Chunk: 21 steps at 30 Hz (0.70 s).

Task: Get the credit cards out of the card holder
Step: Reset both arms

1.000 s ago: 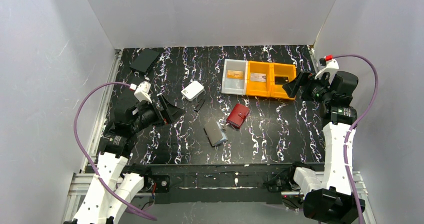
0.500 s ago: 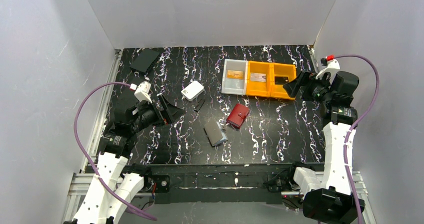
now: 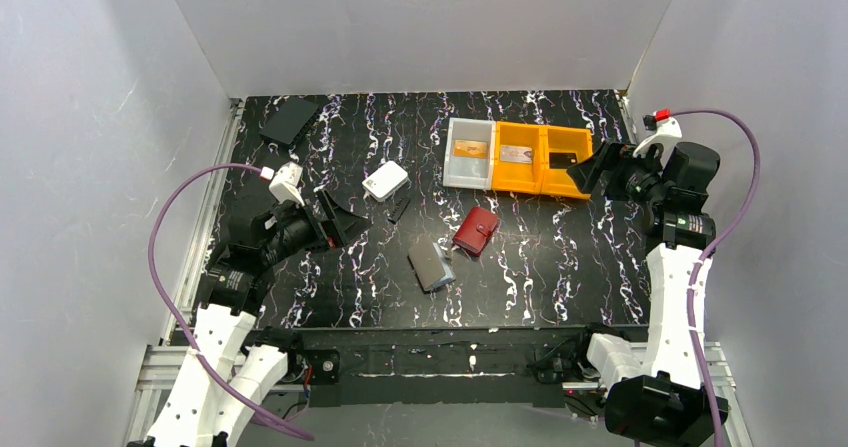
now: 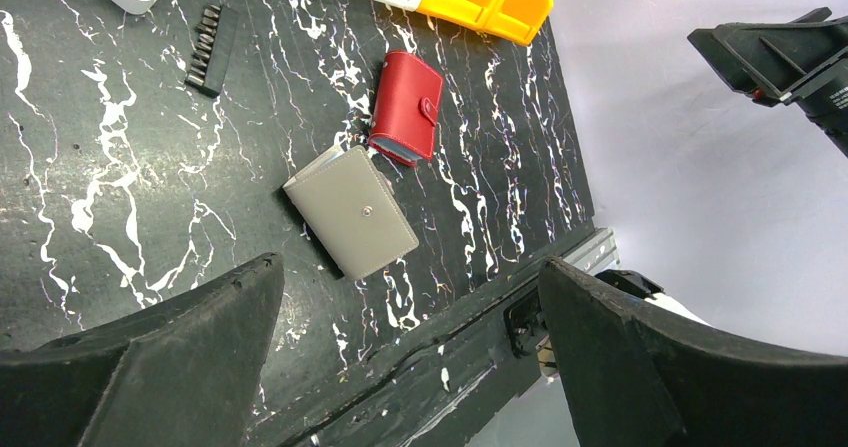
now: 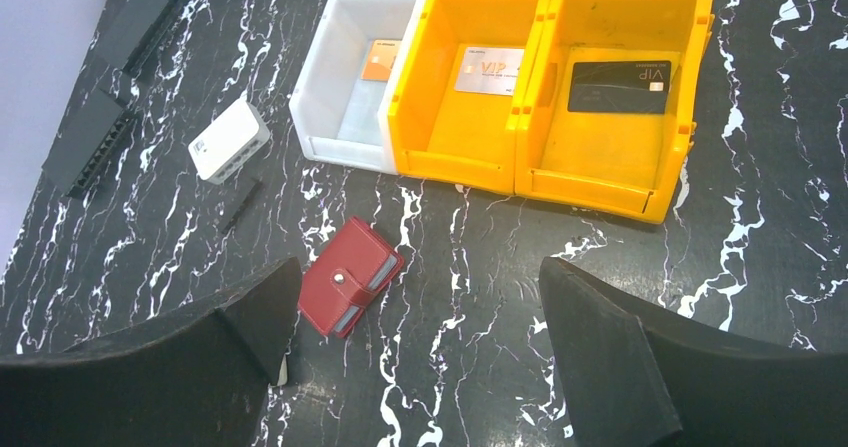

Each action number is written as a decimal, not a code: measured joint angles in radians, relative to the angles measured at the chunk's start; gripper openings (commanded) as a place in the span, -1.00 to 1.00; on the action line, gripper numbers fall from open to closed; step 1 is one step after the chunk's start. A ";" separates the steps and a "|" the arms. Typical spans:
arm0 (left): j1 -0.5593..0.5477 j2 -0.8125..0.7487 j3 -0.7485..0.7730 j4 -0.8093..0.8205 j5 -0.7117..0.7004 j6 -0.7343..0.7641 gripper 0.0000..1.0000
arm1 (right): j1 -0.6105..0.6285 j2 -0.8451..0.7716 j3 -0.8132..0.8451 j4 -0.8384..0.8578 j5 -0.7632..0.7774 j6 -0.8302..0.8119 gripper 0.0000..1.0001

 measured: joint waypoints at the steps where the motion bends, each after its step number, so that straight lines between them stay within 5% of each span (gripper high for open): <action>1: 0.000 0.000 0.000 0.000 0.000 0.000 0.97 | -0.002 0.000 0.000 0.000 0.000 0.000 0.97; 21: 0.000 0.002 -0.001 0.011 0.008 -0.004 0.97 | -0.004 0.000 0.000 0.001 -0.001 0.006 0.97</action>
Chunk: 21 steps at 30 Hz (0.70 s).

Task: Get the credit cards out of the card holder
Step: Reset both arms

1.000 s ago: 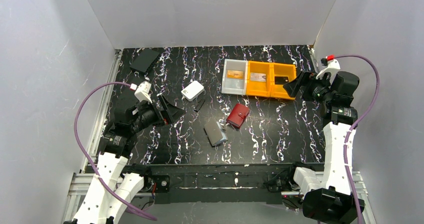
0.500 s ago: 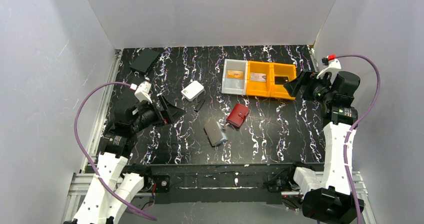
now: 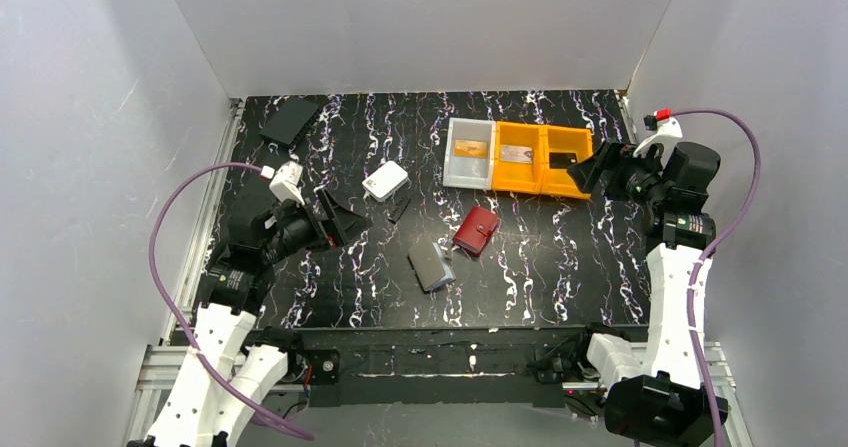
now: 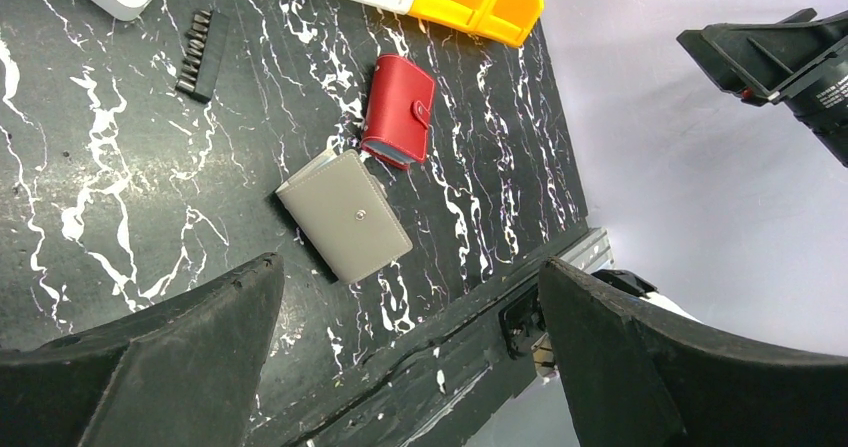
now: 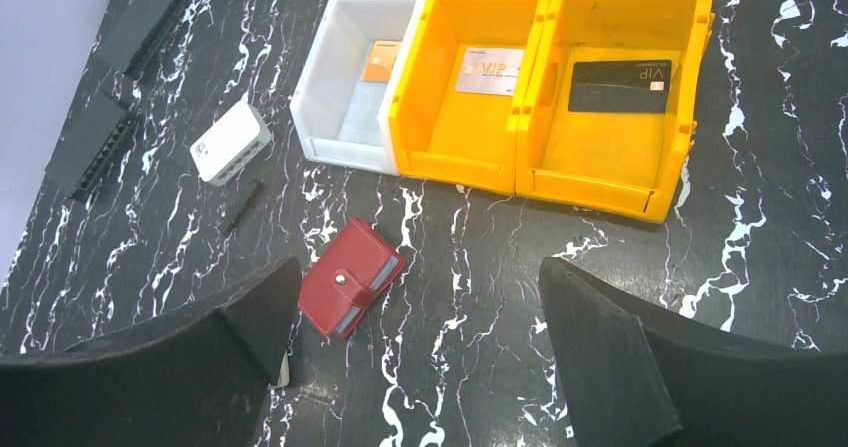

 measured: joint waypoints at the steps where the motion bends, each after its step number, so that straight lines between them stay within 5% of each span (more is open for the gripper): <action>1: 0.000 0.001 -0.001 0.006 0.003 -0.002 0.97 | 0.000 0.000 0.000 0.000 0.000 0.000 0.97; 21: 0.000 0.038 -0.088 0.196 0.159 -0.118 0.97 | -0.005 0.000 -0.003 0.014 -0.027 0.005 0.97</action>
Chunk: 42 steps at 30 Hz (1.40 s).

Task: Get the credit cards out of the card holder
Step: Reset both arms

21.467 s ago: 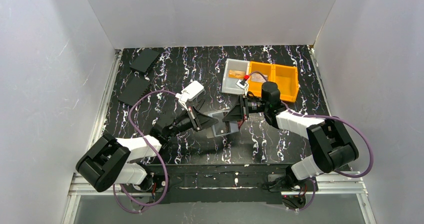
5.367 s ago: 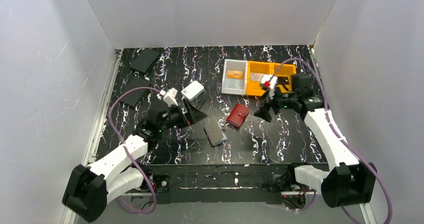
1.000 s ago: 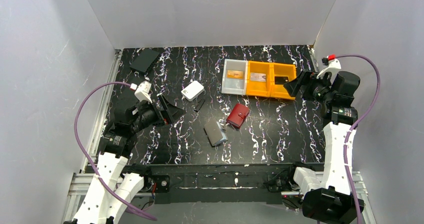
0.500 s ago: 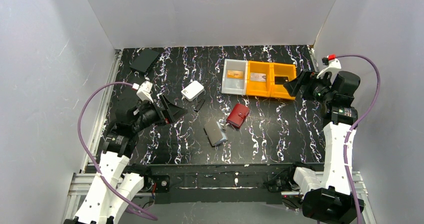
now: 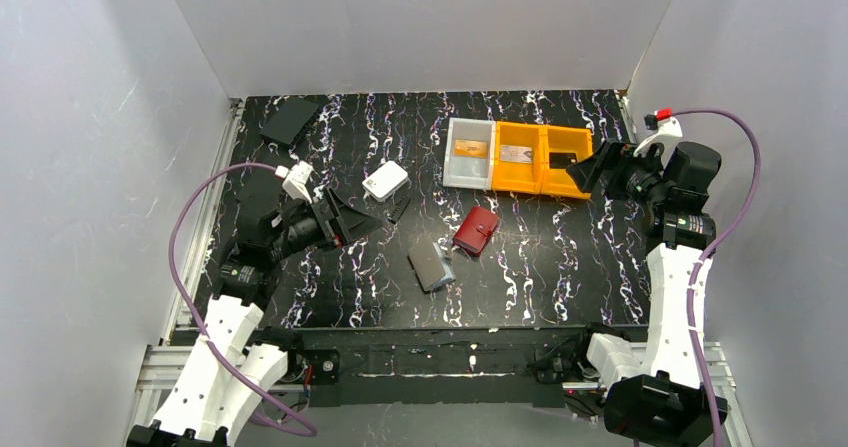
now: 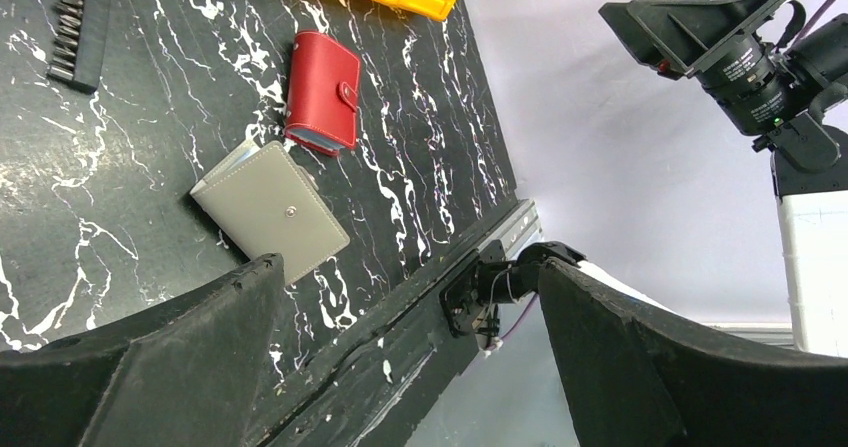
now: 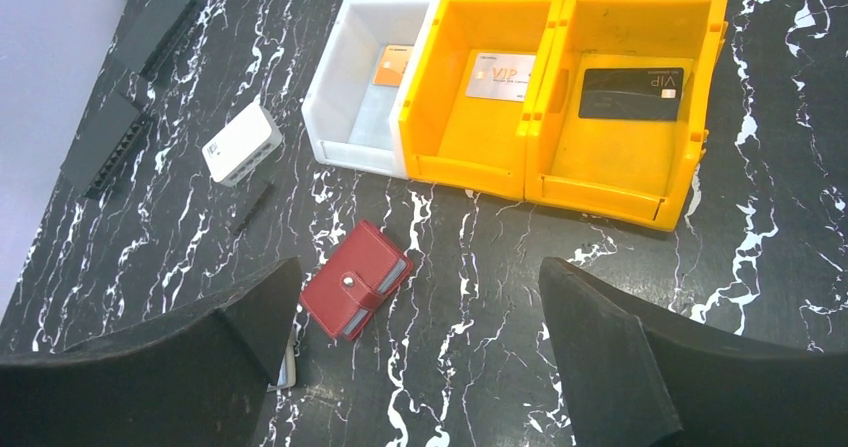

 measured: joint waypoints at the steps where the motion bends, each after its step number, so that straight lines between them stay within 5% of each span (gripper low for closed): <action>1: 0.000 0.000 -0.004 0.006 0.004 -0.005 0.97 | 0.000 0.000 0.000 0.001 0.000 0.000 0.97; 42: -0.008 0.022 -0.027 0.085 0.059 -0.061 0.97 | -0.008 -0.005 -0.018 0.016 -0.007 0.022 0.97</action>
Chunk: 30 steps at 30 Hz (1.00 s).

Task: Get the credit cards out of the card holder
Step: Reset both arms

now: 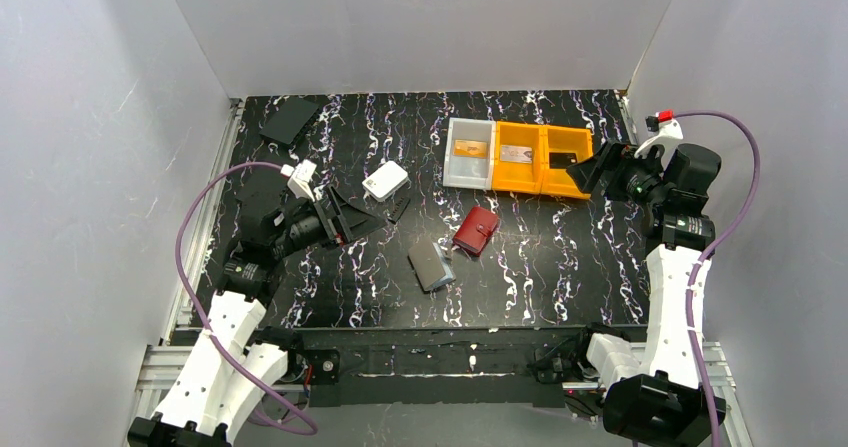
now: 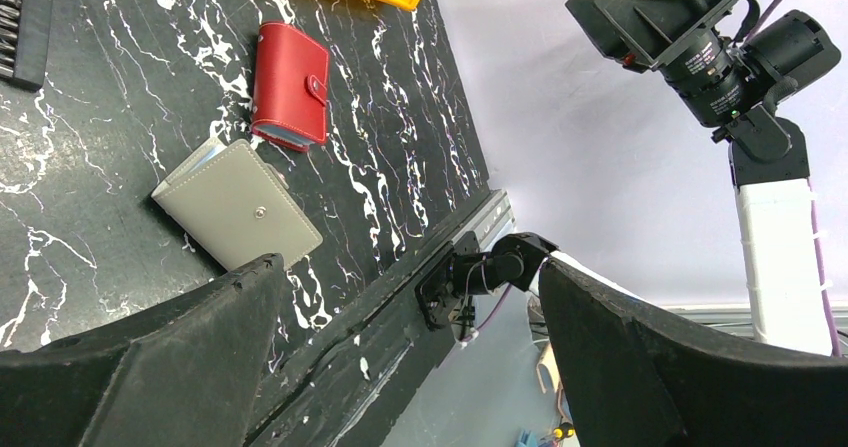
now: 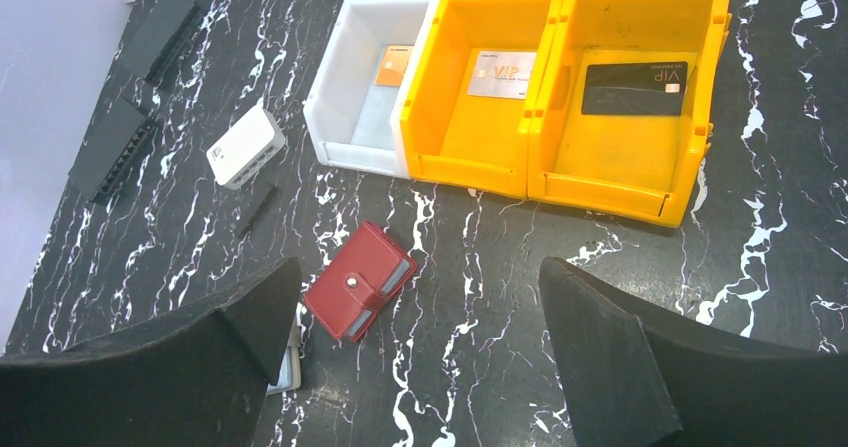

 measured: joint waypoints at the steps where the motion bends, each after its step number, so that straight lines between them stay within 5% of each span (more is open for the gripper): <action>1: 0.000 0.002 0.000 0.000 0.000 0.000 0.97 | 0.000 0.000 0.000 0.000 0.000 0.000 0.97; 30: -0.013 0.004 -0.015 0.007 0.000 -0.005 0.97 | -0.006 -0.002 -0.013 0.006 0.000 0.013 0.97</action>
